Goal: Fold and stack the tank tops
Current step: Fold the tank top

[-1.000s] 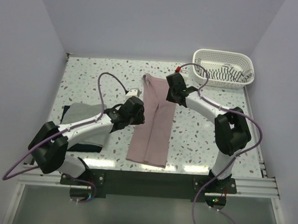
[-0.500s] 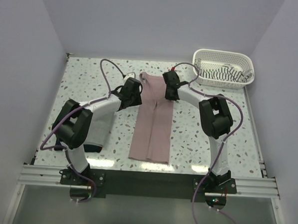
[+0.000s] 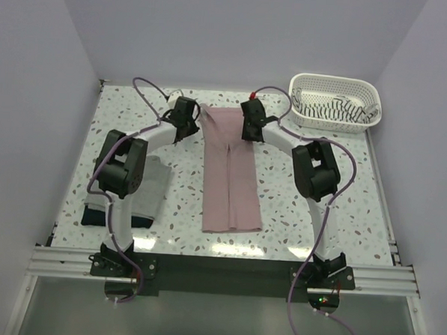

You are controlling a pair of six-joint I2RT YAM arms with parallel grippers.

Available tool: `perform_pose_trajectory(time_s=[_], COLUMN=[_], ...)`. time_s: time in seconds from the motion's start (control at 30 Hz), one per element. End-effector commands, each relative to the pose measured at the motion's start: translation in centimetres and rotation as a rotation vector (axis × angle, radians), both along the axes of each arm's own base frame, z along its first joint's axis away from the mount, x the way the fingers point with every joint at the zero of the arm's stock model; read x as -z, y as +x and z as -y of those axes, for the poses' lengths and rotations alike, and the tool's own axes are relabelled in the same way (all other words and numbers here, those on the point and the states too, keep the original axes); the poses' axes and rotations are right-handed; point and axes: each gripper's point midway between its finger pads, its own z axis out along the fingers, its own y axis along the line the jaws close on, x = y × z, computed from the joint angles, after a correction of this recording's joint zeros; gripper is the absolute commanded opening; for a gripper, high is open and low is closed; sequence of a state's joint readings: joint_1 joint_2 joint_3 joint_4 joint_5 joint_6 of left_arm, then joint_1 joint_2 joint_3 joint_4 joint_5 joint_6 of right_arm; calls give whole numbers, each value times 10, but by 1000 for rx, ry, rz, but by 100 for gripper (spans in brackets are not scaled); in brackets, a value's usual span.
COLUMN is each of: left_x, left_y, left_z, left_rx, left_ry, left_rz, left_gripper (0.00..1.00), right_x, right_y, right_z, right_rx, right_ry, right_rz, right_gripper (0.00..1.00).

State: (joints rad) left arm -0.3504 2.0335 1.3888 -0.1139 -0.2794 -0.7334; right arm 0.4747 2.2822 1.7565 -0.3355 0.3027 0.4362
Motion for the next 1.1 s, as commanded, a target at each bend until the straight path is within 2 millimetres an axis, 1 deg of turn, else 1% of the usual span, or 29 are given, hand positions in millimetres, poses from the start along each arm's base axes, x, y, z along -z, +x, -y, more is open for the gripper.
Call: perform_pose_trajectory(time_s=[0.0, 0.03, 0.07, 0.1, 0.13, 0.17, 0.2, 0.23, 0.27, 0.3, 0.33, 0.37, 0.4, 0.43, 0.5, 0.53, 0.63, 0.7, 0.73, 0.77, 0.83, 0.87, 0.97, 1.0, 1.03, 1.07], left_x=[-14, -16, -11, -11, -15, -5, -4, -8, -3, -4, -8, -3, -2, -7, -2, -9, -18, -15, -20, -18, -23, -18, -16, -19, -15, -15], left_y=[39, 44, 49, 53, 61, 64, 68, 75, 80, 83, 89, 91, 93, 98, 100, 108, 117, 120, 124, 126, 129, 130, 134, 136, 136, 137], left_z=[-13, -14, -18, -21, -22, -25, -26, -23, -20, -16, -14, -12, -9, -5, -1, 3, 13, 18, 21, 26, 30, 34, 44, 47, 51, 55], left_rx=[-62, -65, -73, -83, -88, -93, -94, -85, -71, -54, -50, -46, -32, -25, -12, -1, 25, 40, 47, 60, 69, 78, 95, 100, 108, 114], left_ry=[-24, -24, -23, -24, -29, -24, -24, -30, -35, -43, -52, -54, -62, -70, -84, -98, -130, -141, -148, -154, -159, -158, -164, -164, -162, -160], left_rz=[87, 101, 104, 107, 120, 103, 103, 117, 124, 128, 140, 135, 135, 149, 143, 177, 213, 216, 228, 229, 245, 239, 240, 249, 244, 247], left_gripper=[25, 24, 22, 20, 18, 18, 17, 17, 17, 17, 17, 17, 17, 17, 17, 17, 18, 18, 18, 18, 18, 19, 19, 19, 19, 19], right_x=[-37, -43, -56, -63, -67, -72, -83, -85, -91, -100, -102, -106, -109, -114, -118, -123, -127, -128, -126, -127, -125, -123, -121, -116, -115, -113], right_y=[2, 2, 3, 4, 4, 4, 3, 2, 2, 1, 0, 1, 0, 0, -1, -1, -1, -2, -2, -2, -3, -3, -1, -1, 0, 1], right_z=[-3, -2, -3, -3, -3, -4, -4, -3, -4, -4, -3, 0, -1, 1, 1, 3, 3, 4, 5, 5, 7, 8, 12, 13, 16, 18], right_rx=[-23, -22, -18, -18, -18, -17, -17, -16, -17, -18, -16, -10, -14, -10, -13, -10, -10, -12, -10, -10, -9, -6, 4, 6, 14, 20], right_ry=[49, 54, 68, 74, 79, 85, 94, 99, 108, 117, 117, 118, 122, 127, 131, 136, 142, 145, 142, 143, 144, 141, 140, 137, 134, 129], right_rz=[55, 66, 90, 102, 112, 118, 136, 140, 153, 167, 173, 177, 180, 189, 196, 205, 212, 211, 209, 210, 208, 206, 204, 197, 199, 198], right_gripper=[31, 33, 33, 33, 33, 33, 33, 33, 33, 33, 33, 33, 33, 33, 33, 33, 33, 33, 33, 33, 33, 33, 33, 33, 33, 33])
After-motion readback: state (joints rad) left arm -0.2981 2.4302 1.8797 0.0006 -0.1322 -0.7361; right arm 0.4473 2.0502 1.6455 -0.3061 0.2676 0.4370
